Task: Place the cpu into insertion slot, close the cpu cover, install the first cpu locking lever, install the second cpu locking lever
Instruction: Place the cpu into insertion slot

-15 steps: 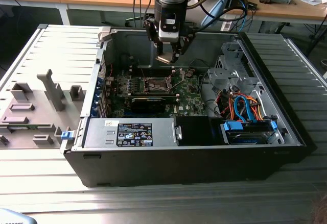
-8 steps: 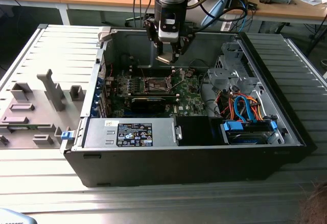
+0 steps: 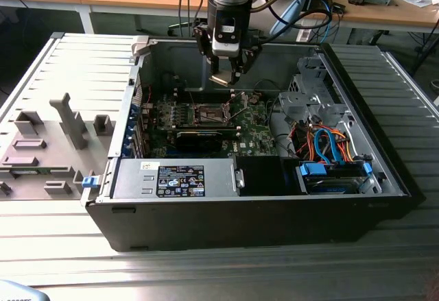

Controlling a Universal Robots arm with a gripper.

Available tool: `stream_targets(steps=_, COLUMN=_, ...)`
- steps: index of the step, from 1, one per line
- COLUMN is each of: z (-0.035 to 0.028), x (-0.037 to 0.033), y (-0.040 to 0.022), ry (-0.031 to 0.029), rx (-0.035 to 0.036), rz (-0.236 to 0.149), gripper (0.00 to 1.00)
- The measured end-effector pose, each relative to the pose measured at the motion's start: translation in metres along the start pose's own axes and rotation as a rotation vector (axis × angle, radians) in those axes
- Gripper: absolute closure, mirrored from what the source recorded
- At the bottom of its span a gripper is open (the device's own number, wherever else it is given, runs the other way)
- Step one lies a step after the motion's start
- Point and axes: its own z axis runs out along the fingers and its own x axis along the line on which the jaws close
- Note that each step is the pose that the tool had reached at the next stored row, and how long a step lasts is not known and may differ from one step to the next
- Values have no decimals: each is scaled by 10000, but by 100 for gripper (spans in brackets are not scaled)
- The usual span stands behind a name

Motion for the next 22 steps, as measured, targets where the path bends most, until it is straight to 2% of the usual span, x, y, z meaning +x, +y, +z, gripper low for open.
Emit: stream_targets(steps=22, z=8, x=0, y=-1, ry=-19, rx=-2, rz=196, gripper=46)
